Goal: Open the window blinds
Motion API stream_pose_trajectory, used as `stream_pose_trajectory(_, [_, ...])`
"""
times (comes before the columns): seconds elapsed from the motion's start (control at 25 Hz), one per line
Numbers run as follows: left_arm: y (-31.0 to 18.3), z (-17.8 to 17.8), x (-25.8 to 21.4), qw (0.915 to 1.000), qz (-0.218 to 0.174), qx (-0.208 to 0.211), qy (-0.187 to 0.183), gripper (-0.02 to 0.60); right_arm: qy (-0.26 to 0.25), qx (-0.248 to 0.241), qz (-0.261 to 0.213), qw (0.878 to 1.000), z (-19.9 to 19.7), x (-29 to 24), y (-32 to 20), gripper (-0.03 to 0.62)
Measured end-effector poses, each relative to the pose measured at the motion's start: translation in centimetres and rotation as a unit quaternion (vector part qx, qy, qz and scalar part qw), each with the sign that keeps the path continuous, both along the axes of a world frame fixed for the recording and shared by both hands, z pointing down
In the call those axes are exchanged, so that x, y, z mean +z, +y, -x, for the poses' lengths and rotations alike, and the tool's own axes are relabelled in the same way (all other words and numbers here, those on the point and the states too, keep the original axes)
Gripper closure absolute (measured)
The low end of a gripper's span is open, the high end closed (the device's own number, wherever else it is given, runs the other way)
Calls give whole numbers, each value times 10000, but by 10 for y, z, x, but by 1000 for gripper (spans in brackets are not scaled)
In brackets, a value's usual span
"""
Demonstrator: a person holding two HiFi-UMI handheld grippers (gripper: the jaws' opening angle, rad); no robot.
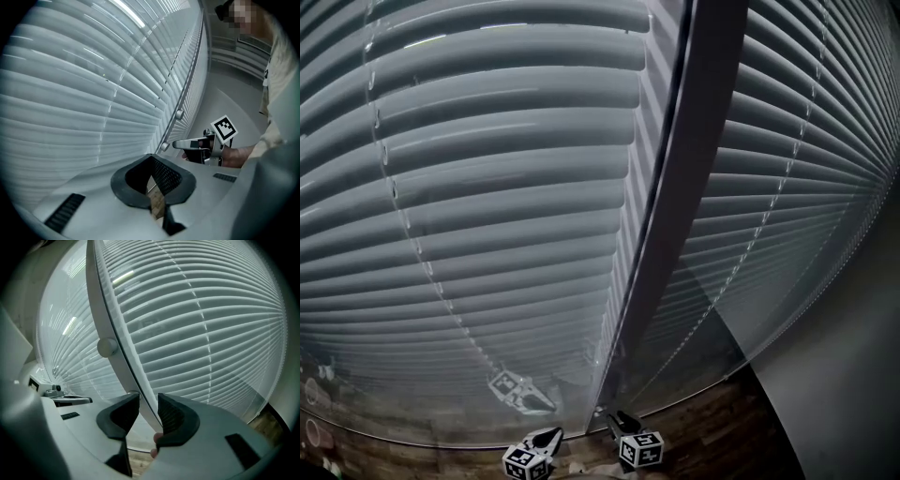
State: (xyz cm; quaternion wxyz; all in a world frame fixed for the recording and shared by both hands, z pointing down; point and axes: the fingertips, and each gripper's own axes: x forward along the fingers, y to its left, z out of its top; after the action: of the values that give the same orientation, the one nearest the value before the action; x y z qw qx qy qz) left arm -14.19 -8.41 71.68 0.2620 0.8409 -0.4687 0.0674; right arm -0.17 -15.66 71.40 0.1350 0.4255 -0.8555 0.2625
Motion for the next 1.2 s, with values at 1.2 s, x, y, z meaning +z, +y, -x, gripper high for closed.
stream_pose_trajectory(1.2, [4,-2,2,9999,64,-110,93,571,-79,194,198,9996,-23,12,-7,477])
